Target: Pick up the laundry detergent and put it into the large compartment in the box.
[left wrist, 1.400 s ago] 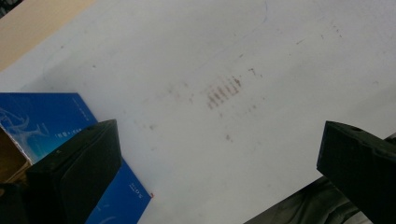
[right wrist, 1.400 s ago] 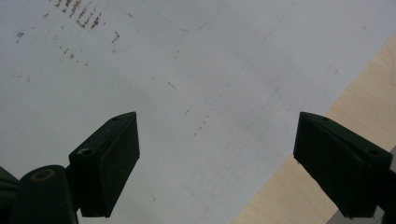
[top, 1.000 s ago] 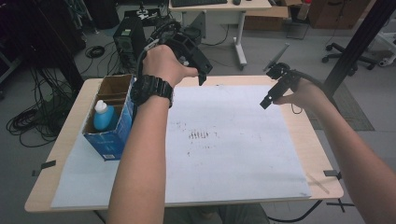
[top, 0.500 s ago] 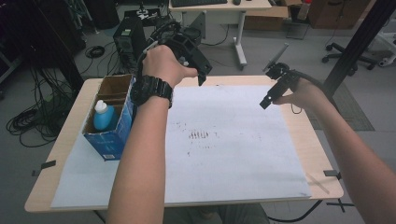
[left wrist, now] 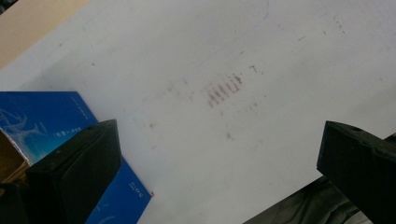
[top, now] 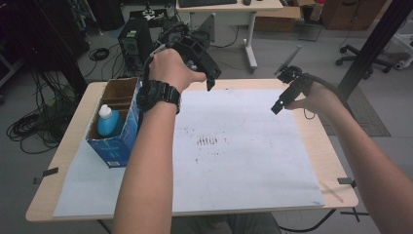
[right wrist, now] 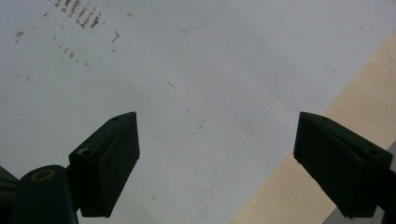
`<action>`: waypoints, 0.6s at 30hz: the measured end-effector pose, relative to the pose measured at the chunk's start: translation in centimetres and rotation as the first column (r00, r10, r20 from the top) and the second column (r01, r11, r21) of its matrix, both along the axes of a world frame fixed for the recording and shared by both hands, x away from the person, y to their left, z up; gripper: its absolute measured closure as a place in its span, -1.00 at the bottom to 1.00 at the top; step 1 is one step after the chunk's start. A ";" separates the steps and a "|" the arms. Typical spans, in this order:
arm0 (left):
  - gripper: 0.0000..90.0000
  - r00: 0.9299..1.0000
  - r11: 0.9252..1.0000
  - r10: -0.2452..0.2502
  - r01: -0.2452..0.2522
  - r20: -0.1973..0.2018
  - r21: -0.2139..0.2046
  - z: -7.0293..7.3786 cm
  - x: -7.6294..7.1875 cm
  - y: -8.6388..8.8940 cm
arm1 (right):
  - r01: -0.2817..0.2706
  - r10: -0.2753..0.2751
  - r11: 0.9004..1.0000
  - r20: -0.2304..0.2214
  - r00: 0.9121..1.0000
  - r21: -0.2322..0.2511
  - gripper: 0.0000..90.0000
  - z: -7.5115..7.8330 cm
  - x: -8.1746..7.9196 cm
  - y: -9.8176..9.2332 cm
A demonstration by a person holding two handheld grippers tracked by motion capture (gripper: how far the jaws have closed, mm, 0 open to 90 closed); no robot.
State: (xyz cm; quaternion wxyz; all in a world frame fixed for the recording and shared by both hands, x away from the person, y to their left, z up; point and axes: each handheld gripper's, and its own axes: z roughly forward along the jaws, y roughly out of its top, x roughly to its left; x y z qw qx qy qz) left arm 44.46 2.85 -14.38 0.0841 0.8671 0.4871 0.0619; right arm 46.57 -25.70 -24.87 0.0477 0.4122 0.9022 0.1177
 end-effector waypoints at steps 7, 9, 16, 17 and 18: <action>-0.99 1.000 1.000 0.004 -0.004 -0.004 0.001 0.0 -0.1 0.2 | 0.005 -0.005 1.000 0.000 1.000 0.003 -0.69 0.0 -0.1 0.1; -0.99 1.000 1.000 0.004 -0.004 -0.003 0.000 0.0 -0.1 0.2 | 0.006 -0.006 1.000 0.002 1.000 0.005 -0.69 0.1 -0.2 0.0; -0.99 1.000 1.000 0.002 -0.002 -0.006 -0.001 -0.2 -0.2 0.1 | 0.001 -0.001 1.000 0.004 1.000 0.003 -0.69 0.1 -0.3 0.0; -0.99 1.000 1.000 -0.001 0.001 -0.008 0.001 -0.2 -0.2 0.1 | 0.001 -0.001 1.000 0.004 1.000 0.002 -0.69 0.1 -0.3 0.0; -0.99 1.000 1.000 -0.001 0.001 -0.008 0.000 -0.2 -0.2 0.1 | 0.004 -0.004 1.000 0.003 1.000 0.004 -0.69 0.1 -0.3 0.1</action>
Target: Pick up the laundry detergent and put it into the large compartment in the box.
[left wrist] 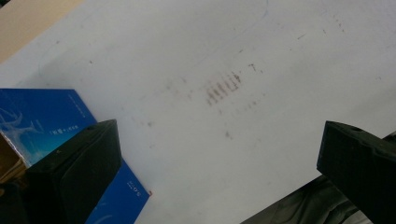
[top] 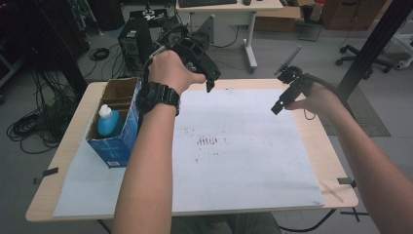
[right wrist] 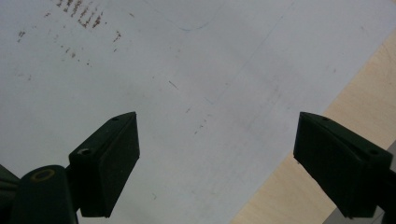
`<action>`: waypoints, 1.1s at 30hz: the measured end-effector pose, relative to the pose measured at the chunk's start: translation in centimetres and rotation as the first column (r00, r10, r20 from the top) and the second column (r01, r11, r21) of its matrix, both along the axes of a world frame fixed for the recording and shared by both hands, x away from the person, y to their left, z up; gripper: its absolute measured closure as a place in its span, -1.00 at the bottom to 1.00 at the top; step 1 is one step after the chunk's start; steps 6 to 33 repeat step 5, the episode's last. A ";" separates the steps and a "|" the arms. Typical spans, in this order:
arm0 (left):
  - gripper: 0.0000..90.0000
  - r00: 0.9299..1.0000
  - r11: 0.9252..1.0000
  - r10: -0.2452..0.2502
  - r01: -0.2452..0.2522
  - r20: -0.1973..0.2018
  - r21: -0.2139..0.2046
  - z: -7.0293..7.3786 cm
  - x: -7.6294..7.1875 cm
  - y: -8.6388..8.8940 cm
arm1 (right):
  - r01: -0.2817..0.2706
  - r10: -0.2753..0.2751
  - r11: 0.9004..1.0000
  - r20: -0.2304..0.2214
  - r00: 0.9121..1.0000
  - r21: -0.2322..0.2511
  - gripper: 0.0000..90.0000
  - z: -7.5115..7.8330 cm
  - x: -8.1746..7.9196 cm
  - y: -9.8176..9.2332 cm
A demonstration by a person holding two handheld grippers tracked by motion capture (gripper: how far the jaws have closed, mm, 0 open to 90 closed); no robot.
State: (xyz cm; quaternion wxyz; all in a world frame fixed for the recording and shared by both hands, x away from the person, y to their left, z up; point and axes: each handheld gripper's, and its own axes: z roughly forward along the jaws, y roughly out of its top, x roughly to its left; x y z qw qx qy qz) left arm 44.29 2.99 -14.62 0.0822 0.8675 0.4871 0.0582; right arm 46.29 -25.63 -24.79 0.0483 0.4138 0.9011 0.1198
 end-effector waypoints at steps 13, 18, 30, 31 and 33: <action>-0.99 1.000 1.000 0.005 -0.004 0.002 -0.004 0.0 0.0 0.2 | -0.003 0.003 1.000 0.001 1.000 0.000 -0.69 0.0 0.1 0.0; -0.99 1.000 1.000 0.005 -0.004 0.002 -0.004 0.0 0.0 0.2 | -0.003 0.003 1.000 0.001 1.000 0.000 -0.69 0.0 0.1 0.0; -0.99 1.000 1.000 0.005 -0.004 0.002 -0.004 0.0 0.0 0.2 | -0.003 0.003 1.000 0.001 1.000 0.000 -0.69 0.0 0.1 0.0; -0.99 1.000 1.000 0.005 -0.004 0.002 -0.004 0.0 0.0 0.2 | -0.003 0.003 1.000 0.001 1.000 0.000 -0.69 0.0 0.1 0.0; -0.99 1.000 1.000 0.005 -0.004 0.002 -0.004 0.0 0.0 0.2 | -0.003 0.003 1.000 0.001 1.000 0.000 -0.69 0.0 0.1 0.0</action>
